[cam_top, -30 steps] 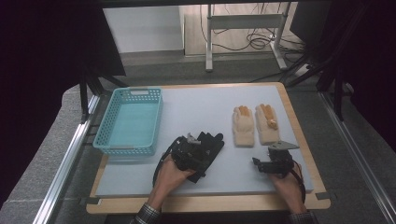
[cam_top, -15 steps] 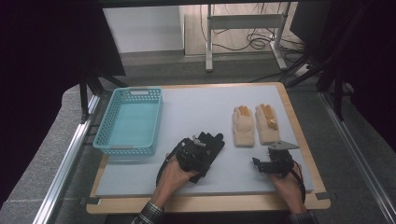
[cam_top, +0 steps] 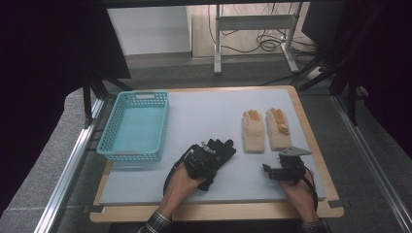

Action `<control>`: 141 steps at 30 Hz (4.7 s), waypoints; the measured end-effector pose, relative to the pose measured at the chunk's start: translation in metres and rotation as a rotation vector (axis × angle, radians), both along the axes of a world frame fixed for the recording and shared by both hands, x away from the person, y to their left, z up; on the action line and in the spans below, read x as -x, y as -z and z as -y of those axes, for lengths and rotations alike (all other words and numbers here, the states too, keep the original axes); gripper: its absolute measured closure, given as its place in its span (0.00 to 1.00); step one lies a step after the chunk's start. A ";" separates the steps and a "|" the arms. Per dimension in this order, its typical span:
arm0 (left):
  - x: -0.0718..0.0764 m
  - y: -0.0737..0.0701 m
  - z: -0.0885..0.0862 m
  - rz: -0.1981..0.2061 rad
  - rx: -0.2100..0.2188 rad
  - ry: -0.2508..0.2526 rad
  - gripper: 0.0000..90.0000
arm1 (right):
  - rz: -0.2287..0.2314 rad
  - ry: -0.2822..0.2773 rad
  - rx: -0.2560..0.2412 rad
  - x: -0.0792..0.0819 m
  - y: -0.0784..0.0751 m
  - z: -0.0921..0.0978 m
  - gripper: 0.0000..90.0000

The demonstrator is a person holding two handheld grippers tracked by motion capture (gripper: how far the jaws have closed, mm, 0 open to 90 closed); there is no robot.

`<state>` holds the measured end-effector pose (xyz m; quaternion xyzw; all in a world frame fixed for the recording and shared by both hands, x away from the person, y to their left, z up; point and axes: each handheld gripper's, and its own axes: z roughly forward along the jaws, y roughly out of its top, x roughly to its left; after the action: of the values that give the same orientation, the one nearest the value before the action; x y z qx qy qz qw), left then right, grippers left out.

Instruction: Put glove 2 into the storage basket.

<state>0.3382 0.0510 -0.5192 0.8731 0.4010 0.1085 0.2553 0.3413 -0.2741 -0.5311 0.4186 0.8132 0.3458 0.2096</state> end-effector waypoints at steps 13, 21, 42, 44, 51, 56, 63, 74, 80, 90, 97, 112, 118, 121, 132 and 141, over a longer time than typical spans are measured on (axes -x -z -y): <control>-0.006 -0.012 -0.017 0.014 0.057 -0.029 0.69 | -0.001 -0.001 -0.001 0.000 0.000 0.000 0.21; -0.015 -0.045 -0.028 0.068 0.081 -0.039 0.68 | -0.001 0.000 -0.001 0.000 0.000 0.000 0.21; -0.052 -0.103 -0.068 0.118 0.046 -0.136 0.67 | -0.003 -0.003 -0.004 0.000 0.000 0.000 0.21; -0.054 -0.106 -0.074 0.120 0.041 -0.153 0.67 | -0.003 -0.003 -0.004 0.000 0.000 0.000 0.21; -0.065 -0.115 -0.103 0.124 0.015 -0.219 0.67 | -0.003 -0.003 -0.004 0.000 0.000 0.000 0.21; -0.069 -0.121 -0.119 0.128 0.003 -0.250 0.67 | -0.003 -0.003 -0.004 0.000 0.000 0.000 0.21; -0.075 -0.123 -0.148 0.124 -0.002 -0.326 0.67 | -0.003 -0.003 -0.003 0.000 0.000 0.000 0.21; -0.094 -0.101 -0.200 0.054 -0.026 -0.461 0.66 | -0.003 -0.003 -0.001 0.000 0.000 0.000 0.21; -0.108 -0.080 -0.222 -0.001 -0.076 -0.522 0.66 | -0.003 -0.004 -0.001 0.000 0.000 0.000 0.21; -0.122 -0.039 -0.247 -0.113 -0.161 -0.585 0.65 | -0.003 -0.003 -0.001 0.000 0.000 0.000 0.21; -0.130 -0.021 -0.255 -0.150 -0.263 -0.623 0.63 | -0.002 -0.003 -0.002 0.000 0.000 0.000 0.21; -0.126 -0.024 -0.262 -0.181 -0.185 -0.575 0.15 | -0.002 -0.003 -0.002 0.000 0.000 0.000 0.21; -0.116 -0.035 -0.267 -0.132 -0.060 -0.563 0.07 | -0.002 -0.003 0.000 0.000 0.000 0.000 0.21; -0.110 -0.042 -0.268 -0.098 0.021 -0.551 0.06 | -0.002 -0.003 -0.001 0.000 0.000 0.000 0.21; -0.095 -0.064 -0.248 0.005 0.071 -0.445 0.02 | -0.001 -0.002 0.000 0.000 0.000 0.000 0.21; -0.077 -0.089 -0.210 0.087 0.116 -0.311 0.01 | -0.002 -0.002 0.001 0.000 0.000 0.000 0.21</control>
<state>0.4151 0.2614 -0.4304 0.7788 0.5253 0.1611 0.3026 0.3413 -0.2738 -0.5312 0.4182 0.8138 0.3453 0.2088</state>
